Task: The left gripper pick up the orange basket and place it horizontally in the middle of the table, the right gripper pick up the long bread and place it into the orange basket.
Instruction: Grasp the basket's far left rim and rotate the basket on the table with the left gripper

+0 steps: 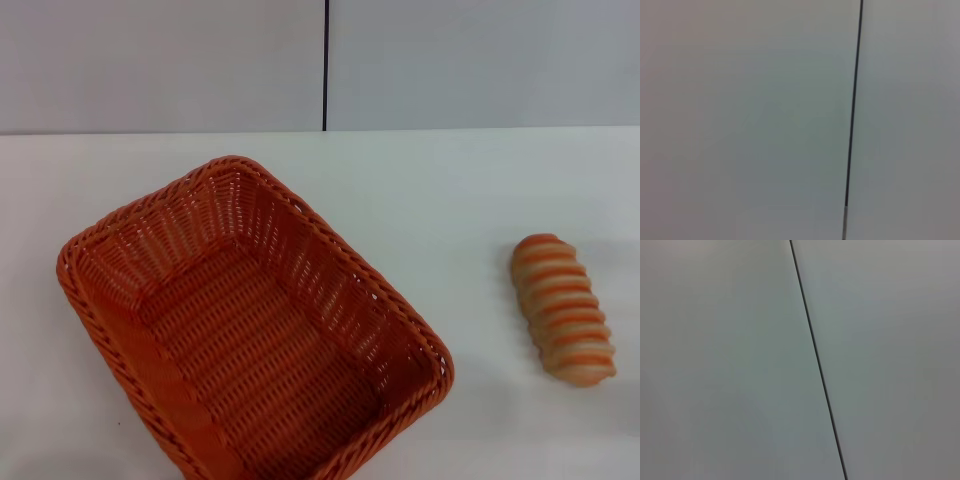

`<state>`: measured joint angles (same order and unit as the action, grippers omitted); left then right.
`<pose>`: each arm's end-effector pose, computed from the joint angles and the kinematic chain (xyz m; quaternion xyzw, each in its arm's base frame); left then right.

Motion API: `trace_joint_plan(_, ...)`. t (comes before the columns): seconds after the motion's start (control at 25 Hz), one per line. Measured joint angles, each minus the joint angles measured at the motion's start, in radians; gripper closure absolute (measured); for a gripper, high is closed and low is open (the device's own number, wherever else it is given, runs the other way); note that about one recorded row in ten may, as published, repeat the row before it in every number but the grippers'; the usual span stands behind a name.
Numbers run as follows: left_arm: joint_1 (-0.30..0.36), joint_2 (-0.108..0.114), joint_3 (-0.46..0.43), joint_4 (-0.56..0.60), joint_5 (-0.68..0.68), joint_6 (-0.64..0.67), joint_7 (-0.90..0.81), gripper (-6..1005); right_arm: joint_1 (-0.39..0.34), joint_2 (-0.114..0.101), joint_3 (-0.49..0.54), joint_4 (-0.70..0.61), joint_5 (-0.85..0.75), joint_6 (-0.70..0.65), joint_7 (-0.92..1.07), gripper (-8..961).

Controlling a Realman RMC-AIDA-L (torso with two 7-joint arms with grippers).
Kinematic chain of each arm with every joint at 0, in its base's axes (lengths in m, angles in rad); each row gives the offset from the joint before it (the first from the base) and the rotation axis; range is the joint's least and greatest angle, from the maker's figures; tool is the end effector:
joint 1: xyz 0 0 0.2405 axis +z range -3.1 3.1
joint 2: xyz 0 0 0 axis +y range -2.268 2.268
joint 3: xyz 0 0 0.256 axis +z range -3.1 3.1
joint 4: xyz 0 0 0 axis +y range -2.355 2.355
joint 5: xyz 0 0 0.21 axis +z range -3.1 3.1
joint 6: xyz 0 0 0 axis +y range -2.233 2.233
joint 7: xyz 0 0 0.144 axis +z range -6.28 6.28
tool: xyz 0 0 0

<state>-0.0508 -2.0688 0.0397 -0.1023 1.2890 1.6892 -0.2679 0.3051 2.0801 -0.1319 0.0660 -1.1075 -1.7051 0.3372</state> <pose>-0.3965 0.1584 0.0372 -0.5538 -0.2505 -0.3338 0.7205 0.3509 0.2502 0.0504 -0.5428 0.1890 0.4387 0.6907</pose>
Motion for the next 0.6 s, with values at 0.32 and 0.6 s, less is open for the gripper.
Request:
trace_joint_plan(0.32, 0.003, 0.0, 0.002, -0.003, 0.003, -0.001, -0.008, 186, 0.007, -0.004, 0.0, -0.012, 0.0, 0.01, -0.004, 355)
trace_joint_plan(0.6, 0.011, 0.001, 0.003, -0.004, 0.004, 0.007, -0.022, 188, 0.008, -0.001, 0.0, -0.009, -0.002, 0.022, -0.004, 355)
